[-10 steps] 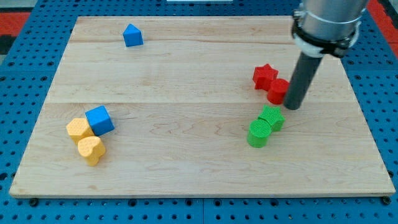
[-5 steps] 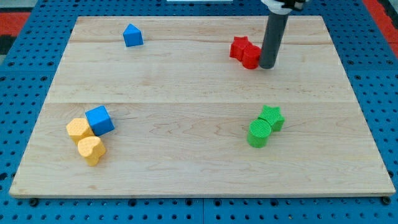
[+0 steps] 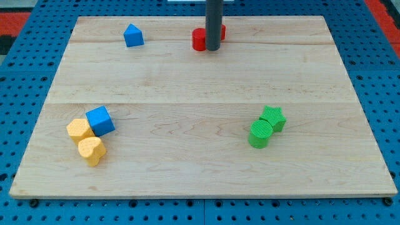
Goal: Move red blocks to the right of blue triangle
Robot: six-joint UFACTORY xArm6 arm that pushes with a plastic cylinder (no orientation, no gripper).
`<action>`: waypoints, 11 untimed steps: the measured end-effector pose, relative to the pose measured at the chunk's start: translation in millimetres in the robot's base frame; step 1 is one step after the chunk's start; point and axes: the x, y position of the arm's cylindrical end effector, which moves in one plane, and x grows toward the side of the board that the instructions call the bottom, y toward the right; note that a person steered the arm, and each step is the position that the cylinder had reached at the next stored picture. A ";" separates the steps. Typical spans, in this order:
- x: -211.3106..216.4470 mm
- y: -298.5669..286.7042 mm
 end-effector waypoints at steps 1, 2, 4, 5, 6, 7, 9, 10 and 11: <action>0.0 3.5; 29.2 21.1; 26.6 98.5; -5.5 110.4; -34.9 86.9; -47.9 42.2; -48.1 -79.9; -45.7 -130.0; -27.3 -105.9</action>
